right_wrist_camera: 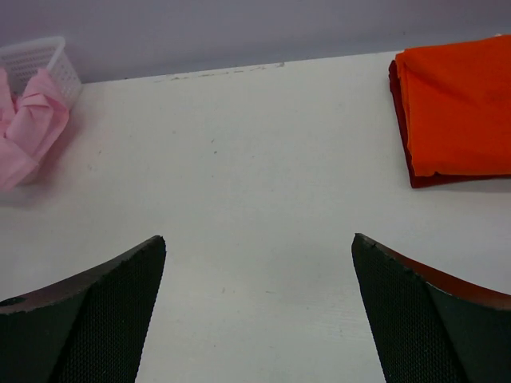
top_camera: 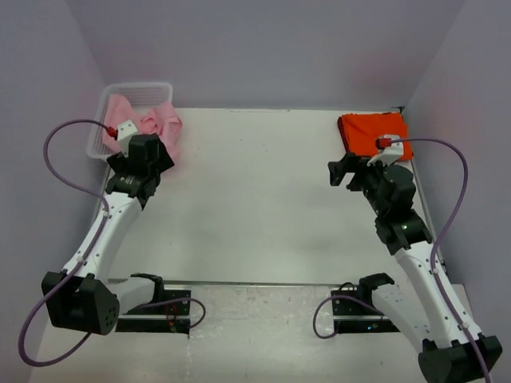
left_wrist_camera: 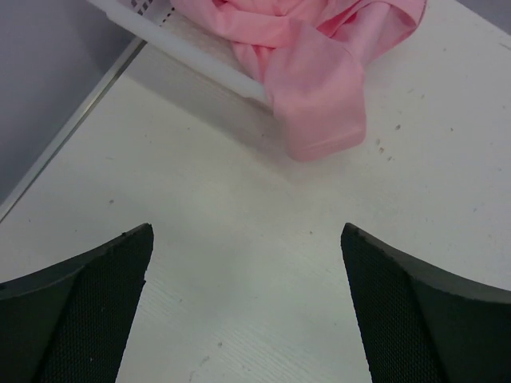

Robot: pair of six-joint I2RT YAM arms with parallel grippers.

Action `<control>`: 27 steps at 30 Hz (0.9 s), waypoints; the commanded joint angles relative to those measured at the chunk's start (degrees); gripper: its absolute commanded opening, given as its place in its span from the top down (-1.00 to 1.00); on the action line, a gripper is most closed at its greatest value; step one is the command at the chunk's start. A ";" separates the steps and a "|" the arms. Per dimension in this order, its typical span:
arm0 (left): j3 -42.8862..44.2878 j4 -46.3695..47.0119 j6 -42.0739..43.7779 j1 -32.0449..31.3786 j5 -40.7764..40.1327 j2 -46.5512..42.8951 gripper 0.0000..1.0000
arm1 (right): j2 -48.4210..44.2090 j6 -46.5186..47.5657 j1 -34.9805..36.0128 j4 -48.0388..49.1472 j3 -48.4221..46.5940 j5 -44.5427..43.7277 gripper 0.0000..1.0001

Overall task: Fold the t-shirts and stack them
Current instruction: Grab crumpled tshirt from bin with the left arm

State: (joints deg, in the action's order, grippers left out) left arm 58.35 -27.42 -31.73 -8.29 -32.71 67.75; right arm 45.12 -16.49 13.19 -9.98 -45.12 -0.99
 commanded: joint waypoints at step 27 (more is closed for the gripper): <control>34.61 1.94 15.29 13.99 2.56 31.16 -0.93 | -2.22 -5.83 1.75 -10.24 -12.97 2.65 -0.98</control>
State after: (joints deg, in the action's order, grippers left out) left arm 86.56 -23.22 -17.87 2.20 -31.53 90.28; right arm 46.54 -23.29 14.72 -17.69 -55.35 0.99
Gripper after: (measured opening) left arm 0.974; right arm 0.989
